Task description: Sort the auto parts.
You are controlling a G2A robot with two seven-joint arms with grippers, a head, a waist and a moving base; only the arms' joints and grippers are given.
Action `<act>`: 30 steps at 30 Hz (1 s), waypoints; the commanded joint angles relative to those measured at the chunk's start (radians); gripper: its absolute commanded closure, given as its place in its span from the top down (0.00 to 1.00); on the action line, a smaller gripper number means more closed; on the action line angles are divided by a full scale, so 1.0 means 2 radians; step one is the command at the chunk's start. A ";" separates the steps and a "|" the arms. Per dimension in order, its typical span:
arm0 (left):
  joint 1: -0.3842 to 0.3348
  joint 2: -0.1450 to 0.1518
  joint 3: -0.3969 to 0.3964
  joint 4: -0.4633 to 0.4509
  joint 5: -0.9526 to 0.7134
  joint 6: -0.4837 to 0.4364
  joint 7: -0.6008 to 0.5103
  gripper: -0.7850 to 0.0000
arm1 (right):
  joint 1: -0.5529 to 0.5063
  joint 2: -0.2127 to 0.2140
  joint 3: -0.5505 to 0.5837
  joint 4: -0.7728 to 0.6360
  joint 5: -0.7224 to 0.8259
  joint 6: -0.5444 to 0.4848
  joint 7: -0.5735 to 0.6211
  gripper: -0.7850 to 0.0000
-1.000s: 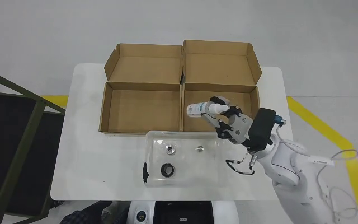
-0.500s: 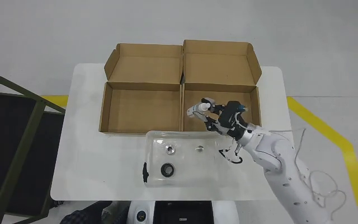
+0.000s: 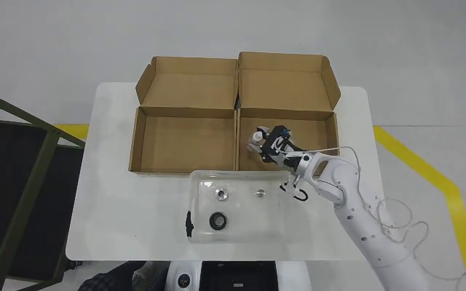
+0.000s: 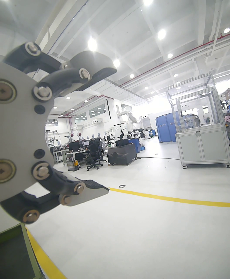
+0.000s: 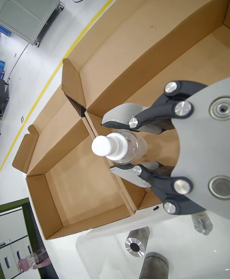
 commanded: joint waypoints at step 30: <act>0.000 0.000 0.000 0.000 0.000 0.000 0.000 1.00 | 0.012 0.002 0.036 -0.051 -0.009 -0.012 0.025 1.00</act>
